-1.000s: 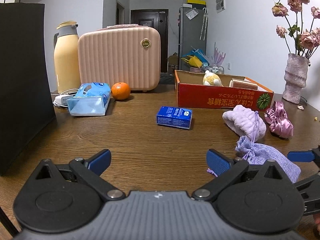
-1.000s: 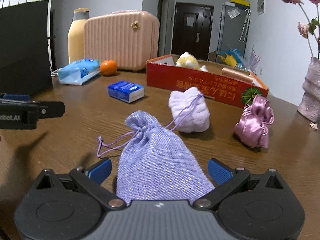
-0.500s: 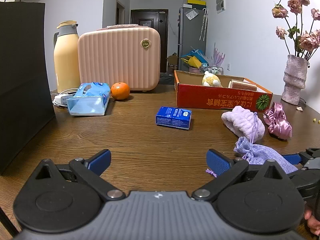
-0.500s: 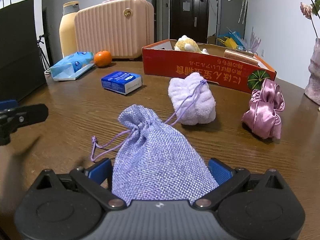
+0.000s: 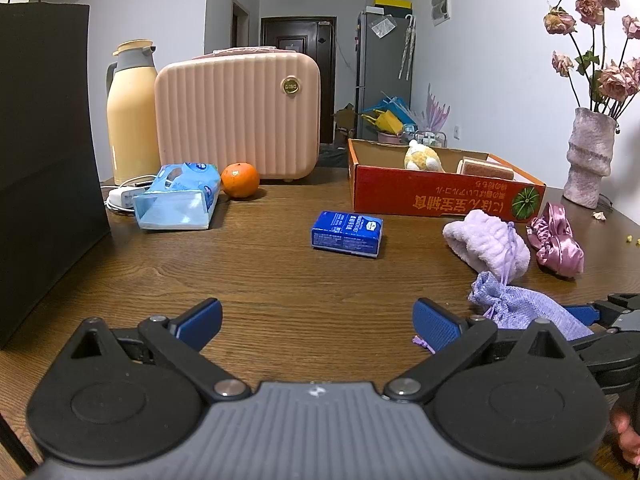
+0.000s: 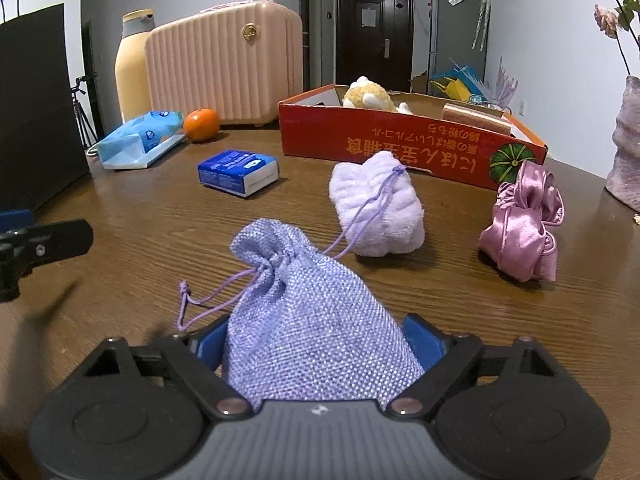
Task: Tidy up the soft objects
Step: 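Lower the right tool over the lavender sachet and close on it, then lift the lavender sachet with the right tool while the left tool approaches the lilac hair band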
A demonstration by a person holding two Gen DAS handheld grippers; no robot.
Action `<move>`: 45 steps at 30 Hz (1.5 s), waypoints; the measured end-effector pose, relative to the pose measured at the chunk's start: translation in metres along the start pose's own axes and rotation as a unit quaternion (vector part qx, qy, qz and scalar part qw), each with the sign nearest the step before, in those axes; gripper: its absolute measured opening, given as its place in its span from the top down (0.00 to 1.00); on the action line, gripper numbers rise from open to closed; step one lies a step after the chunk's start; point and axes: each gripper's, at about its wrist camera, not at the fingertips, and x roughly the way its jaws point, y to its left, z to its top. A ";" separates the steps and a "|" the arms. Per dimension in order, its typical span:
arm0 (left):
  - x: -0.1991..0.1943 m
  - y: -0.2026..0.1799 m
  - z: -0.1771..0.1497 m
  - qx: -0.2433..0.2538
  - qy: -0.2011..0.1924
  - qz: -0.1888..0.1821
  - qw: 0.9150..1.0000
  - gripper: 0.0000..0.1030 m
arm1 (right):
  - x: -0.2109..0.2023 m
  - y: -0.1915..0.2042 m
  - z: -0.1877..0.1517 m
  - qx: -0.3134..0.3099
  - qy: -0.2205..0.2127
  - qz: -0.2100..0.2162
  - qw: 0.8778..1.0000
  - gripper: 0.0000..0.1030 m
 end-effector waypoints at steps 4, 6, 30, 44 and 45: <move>0.001 0.000 0.000 0.000 0.001 0.000 1.000 0.00 | -0.003 -0.001 -0.001 0.000 -0.005 -0.001 1.000 0.28; 0.001 0.000 0.000 0.000 0.001 0.001 1.000 0.00 | -0.004 -0.002 -0.001 0.000 -0.007 0.001 1.000 0.34; 0.012 0.000 -0.003 0.003 0.025 0.007 1.000 0.00 | -0.034 -0.017 0.003 0.021 -0.078 0.004 0.997 0.56; 0.030 -0.036 0.005 0.028 0.035 -0.012 0.999 0.00 | -0.058 -0.043 0.009 0.044 -0.148 -0.012 0.988 0.56; 0.031 -0.040 0.005 0.030 0.035 -0.014 0.999 0.00 | -0.059 -0.046 0.009 0.045 -0.151 -0.014 0.987 0.56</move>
